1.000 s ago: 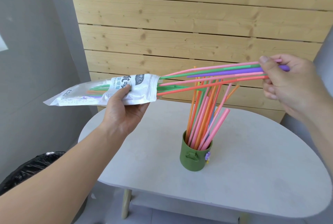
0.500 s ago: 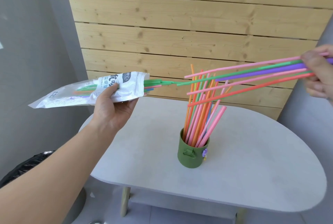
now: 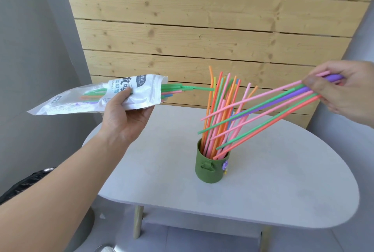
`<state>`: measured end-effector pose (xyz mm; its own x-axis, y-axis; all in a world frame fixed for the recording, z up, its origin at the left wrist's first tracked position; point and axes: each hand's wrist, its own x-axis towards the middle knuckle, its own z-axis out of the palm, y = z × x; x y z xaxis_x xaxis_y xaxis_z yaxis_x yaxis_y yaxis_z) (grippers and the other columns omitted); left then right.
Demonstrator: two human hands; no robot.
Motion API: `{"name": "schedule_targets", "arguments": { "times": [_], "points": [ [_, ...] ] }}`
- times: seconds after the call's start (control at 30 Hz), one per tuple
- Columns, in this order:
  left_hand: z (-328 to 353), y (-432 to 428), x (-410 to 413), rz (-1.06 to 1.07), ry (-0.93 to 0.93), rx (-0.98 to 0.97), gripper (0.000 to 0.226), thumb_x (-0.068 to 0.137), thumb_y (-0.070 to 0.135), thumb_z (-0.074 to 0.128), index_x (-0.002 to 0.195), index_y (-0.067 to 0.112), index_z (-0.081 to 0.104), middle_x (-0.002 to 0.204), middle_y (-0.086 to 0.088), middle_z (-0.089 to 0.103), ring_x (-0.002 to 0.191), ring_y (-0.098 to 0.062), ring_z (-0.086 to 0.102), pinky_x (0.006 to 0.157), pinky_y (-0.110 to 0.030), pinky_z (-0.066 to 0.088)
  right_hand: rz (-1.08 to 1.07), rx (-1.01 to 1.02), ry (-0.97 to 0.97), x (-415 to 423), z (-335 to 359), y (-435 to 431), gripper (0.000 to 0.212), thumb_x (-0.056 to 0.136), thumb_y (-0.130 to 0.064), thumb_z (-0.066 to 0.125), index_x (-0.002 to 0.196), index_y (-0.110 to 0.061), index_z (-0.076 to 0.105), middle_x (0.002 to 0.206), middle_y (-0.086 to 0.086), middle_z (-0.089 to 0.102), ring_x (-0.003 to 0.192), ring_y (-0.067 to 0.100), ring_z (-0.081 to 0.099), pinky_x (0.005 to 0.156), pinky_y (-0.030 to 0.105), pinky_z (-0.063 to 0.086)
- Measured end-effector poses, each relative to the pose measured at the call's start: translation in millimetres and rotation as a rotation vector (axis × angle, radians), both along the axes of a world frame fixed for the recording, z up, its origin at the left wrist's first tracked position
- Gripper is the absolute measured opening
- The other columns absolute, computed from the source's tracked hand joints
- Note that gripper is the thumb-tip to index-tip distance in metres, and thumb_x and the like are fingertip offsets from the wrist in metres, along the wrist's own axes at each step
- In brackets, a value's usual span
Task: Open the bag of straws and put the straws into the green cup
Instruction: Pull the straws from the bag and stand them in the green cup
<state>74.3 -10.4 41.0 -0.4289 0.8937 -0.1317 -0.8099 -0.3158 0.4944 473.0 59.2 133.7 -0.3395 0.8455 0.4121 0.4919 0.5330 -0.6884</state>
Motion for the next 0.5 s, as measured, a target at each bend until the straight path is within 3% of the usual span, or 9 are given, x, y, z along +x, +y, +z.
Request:
{"name": "schedule_targets", "arguments": {
  "times": [0.17,0.3,0.5],
  "points": [
    [1,-1,-1,0.005,0.003,0.011,0.036,0.104,0.008,0.058,0.14,0.005,0.06,0.127,-0.016,0.077,0.113,-0.034,0.077,0.086,-0.051,0.066,0.02,-0.093,0.008,-1,3,1,0.053,0.071,-0.079,0.067,0.088,-0.03,0.074,0.045,0.006,0.042,0.037,0.035,0.031,0.036,0.044,0.035],
    [1,0,0,0.002,0.005,0.011,0.031,0.104,0.008,0.058,0.135,0.004,0.061,0.127,-0.017,0.077,0.114,-0.035,0.077,0.094,-0.054,0.062,0.037,-0.132,-0.003,-2,3,3,0.053,0.07,-0.079,0.07,0.087,-0.029,0.074,0.045,0.005,0.04,0.038,0.028,0.03,0.034,0.044,0.034],
    [0,-1,1,-0.006,0.013,-0.002,0.021,0.104,0.008,0.058,0.124,0.005,0.064,0.128,-0.016,0.077,0.114,-0.034,0.077,0.079,-0.049,0.067,0.018,-0.097,-0.044,1,-1,12,0.055,0.072,-0.078,0.069,0.091,-0.026,0.073,0.045,0.003,0.04,0.041,0.028,0.033,0.035,0.049,0.036]
  ]
}}
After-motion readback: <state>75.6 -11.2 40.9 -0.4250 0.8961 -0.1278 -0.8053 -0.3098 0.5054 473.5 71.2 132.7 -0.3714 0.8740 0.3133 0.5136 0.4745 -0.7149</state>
